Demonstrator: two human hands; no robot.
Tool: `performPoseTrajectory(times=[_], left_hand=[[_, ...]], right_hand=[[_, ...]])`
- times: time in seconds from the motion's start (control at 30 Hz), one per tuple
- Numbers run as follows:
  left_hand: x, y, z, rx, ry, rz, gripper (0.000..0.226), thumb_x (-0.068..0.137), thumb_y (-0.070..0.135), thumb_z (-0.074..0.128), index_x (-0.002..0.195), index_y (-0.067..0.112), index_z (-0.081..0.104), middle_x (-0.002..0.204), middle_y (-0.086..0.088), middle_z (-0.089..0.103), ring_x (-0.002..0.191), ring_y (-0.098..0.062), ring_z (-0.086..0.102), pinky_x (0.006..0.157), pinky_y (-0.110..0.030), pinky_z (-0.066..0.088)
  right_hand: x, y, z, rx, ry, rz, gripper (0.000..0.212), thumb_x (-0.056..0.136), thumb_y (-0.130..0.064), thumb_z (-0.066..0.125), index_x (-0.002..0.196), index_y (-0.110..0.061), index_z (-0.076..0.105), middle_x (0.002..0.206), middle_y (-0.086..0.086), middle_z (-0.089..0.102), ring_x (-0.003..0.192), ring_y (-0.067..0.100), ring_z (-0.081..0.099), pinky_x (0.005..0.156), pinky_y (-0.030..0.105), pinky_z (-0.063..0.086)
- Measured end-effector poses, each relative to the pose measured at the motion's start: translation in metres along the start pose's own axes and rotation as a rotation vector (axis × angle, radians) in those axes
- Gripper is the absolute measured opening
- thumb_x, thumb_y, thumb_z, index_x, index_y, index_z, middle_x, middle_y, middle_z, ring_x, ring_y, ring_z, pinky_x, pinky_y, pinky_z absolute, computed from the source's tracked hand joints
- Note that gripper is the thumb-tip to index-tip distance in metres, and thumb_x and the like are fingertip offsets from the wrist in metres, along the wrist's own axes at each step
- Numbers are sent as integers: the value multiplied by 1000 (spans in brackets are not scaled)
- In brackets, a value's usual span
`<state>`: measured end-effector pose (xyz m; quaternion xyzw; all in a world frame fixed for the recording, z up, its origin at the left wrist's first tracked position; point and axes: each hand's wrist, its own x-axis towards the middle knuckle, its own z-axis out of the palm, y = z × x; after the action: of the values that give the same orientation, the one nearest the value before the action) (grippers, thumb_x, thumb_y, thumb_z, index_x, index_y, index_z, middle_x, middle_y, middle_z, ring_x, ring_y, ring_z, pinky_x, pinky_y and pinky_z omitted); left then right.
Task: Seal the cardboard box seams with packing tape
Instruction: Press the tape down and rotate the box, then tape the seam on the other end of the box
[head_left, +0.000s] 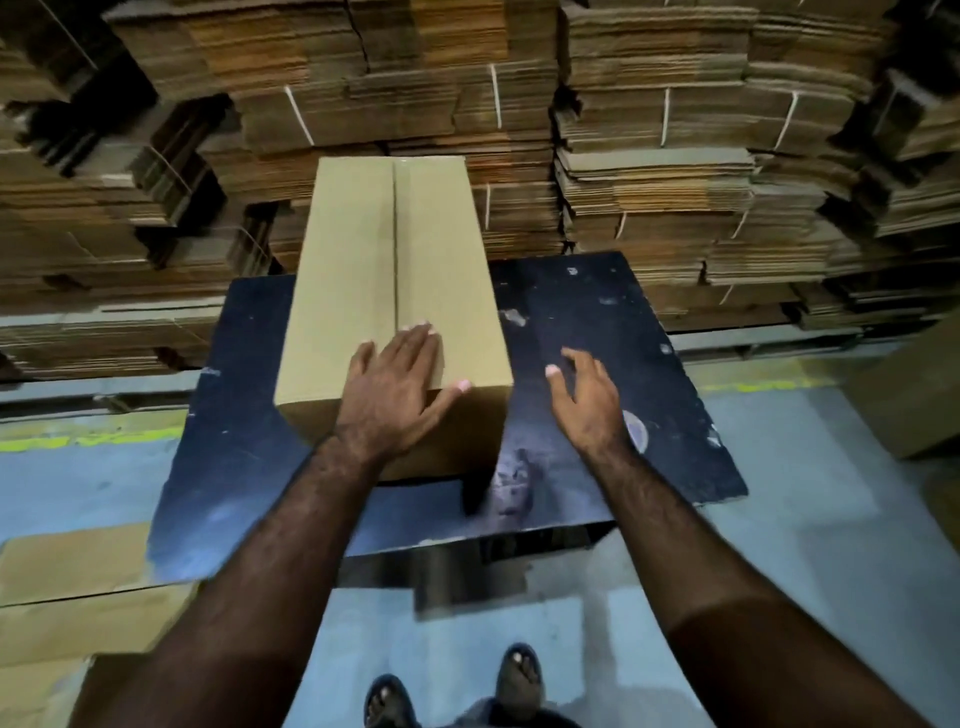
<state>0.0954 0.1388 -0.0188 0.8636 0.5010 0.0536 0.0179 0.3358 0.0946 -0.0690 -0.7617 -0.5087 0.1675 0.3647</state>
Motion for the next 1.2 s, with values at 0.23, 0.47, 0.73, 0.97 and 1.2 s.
performPoseTrajectory(times=[0.23, 0.47, 0.73, 0.97, 1.2], left_hand=[[1, 7, 9, 125, 21, -12, 86, 96, 66, 0, 155, 10, 28, 162, -11, 26, 149, -26, 28, 116, -55, 27], [4, 6, 10, 141, 6, -9, 87, 97, 67, 5, 154, 5, 27, 161, -20, 23, 149, -32, 26, 116, -49, 29], [5, 7, 8, 151, -24, -16, 88, 96, 69, 6, 154, 6, 30, 159, -20, 28, 147, -31, 30, 111, -49, 36], [-3, 18, -12, -393, 93, -217, 76, 91, 67, 49, 147, 16, 46, 153, -6, 43, 141, -22, 41, 112, -36, 34], [-20, 64, -81, -1060, 491, -429, 22, 95, 35, 62, 107, 20, 74, 107, 5, 74, 107, -14, 65, 96, -34, 50]], right_hand=[[4, 97, -1, -328, -251, 274, 58, 89, -28, 63, 136, -3, 41, 128, 20, 58, 117, 37, 55, 93, 37, 46], [23, 128, 38, -237, -239, 388, 76, 81, -25, 68, 145, -13, 29, 133, 17, 54, 122, 35, 51, 100, 35, 42], [41, 97, 5, 332, -206, 453, 66, 75, -4, 60, 137, -21, 42, 123, 10, 63, 98, 28, 64, 75, 30, 53], [16, -18, -83, 907, -210, 192, 72, 59, -19, 82, 124, -23, 51, 110, 3, 71, 95, 18, 71, 71, 30, 55], [-45, -89, -103, 1206, -371, 159, 50, 60, -17, 70, 109, -14, 62, 80, 2, 61, 57, 10, 53, 50, 24, 43]])
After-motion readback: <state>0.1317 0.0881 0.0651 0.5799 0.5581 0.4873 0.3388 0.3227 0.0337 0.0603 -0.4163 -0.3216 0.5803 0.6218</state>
